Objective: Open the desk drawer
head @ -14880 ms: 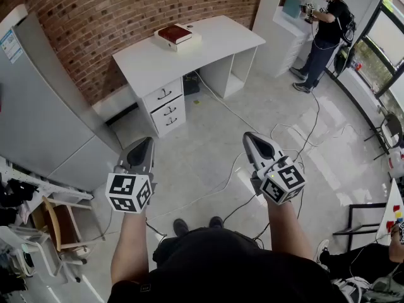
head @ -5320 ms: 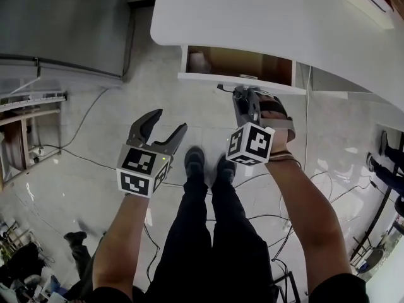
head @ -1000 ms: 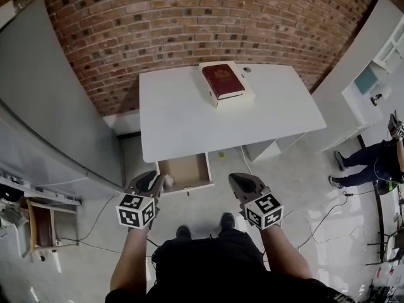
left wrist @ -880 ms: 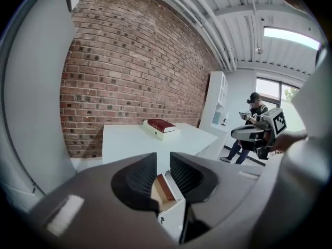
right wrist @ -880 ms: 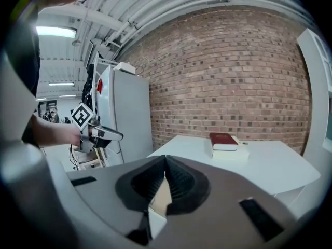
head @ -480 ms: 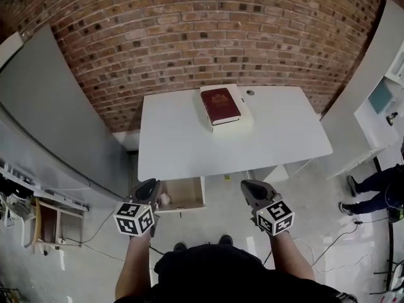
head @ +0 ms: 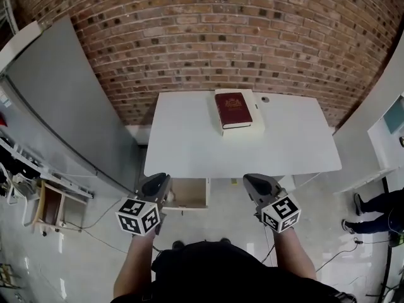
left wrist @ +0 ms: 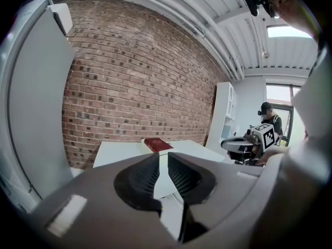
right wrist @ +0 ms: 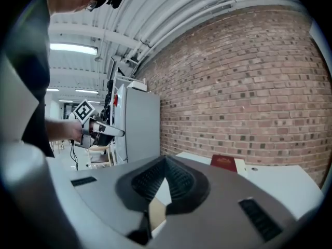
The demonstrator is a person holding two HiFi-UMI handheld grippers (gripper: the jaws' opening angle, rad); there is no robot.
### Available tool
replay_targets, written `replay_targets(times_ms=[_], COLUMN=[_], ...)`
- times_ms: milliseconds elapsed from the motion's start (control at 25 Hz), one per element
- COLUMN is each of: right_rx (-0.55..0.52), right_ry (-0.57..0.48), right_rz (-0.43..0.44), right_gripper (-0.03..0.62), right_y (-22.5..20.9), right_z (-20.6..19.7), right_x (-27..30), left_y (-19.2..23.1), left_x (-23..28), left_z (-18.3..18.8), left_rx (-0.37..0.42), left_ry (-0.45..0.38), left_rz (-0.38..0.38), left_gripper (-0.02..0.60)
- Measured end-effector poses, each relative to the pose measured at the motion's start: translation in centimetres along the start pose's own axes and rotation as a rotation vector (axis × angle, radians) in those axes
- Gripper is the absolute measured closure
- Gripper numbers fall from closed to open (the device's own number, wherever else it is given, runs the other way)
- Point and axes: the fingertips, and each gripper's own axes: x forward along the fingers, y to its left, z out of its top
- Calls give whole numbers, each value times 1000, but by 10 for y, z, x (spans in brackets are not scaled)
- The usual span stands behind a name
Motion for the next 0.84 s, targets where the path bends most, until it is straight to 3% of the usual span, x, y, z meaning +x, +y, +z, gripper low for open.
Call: replay_targets(times_ms=[360, 840], right_rx=[25, 38], right_ry=[-69, -40], right_rz=[-9, 14], right_gripper=[582, 582], right_y=[16, 48], right_z=[35, 21], right_x=[18, 25], left_y=[52, 71], left_x=[-30, -51], left_z=[27, 18], left_rx=[12, 16], left_ry=[-54, -53], left_rz=[92, 110], left_gripper=[535, 558])
